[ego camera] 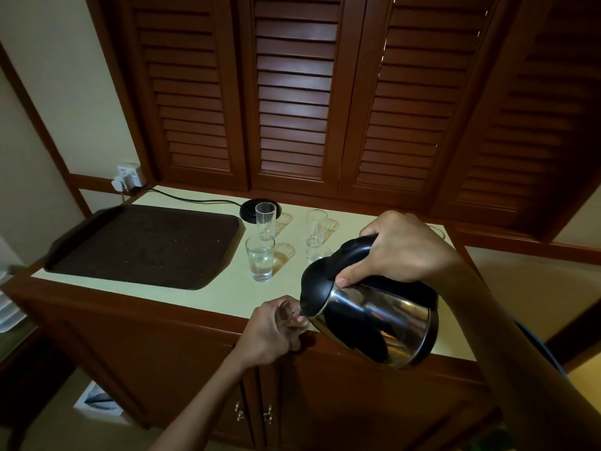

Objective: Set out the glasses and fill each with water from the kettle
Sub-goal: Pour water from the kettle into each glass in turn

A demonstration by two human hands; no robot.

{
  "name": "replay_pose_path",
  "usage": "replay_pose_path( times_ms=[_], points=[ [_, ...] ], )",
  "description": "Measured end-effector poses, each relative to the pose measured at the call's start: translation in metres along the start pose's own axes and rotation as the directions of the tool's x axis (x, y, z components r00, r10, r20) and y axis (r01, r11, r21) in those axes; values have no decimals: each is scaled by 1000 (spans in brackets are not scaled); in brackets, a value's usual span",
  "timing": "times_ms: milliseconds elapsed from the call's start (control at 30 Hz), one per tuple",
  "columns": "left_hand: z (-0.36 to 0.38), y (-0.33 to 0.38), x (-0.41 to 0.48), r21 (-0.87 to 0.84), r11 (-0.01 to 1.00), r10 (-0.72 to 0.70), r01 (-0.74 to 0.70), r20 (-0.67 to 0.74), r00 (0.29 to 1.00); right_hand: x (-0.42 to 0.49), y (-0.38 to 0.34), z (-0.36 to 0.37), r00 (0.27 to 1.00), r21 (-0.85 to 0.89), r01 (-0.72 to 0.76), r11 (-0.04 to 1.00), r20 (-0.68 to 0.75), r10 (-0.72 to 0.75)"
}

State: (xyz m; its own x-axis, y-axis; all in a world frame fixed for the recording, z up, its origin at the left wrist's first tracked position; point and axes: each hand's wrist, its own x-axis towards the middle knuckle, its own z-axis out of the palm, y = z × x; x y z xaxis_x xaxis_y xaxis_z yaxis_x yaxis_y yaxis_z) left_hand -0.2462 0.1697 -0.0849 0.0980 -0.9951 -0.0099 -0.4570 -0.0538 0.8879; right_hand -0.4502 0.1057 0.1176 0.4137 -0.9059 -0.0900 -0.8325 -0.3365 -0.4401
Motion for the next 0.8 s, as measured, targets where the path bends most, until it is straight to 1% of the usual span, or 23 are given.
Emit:
replay_pose_path(
  times_ms=[267,533,800],
  points=[
    [0,-5,-1,-7,1000,10,-9,19,1000,0,0,2,1000,-25,6,1000,-2,-7],
    [0,-8,0,-16,1000,-20,21,46,999,0,0,2,1000,-26,-16,1000,9,16],
    [-3,-5,-3,0,1000,28,-28,48,998,-1,-1,4,1000,-49,-14,999,13,15]
  ],
)
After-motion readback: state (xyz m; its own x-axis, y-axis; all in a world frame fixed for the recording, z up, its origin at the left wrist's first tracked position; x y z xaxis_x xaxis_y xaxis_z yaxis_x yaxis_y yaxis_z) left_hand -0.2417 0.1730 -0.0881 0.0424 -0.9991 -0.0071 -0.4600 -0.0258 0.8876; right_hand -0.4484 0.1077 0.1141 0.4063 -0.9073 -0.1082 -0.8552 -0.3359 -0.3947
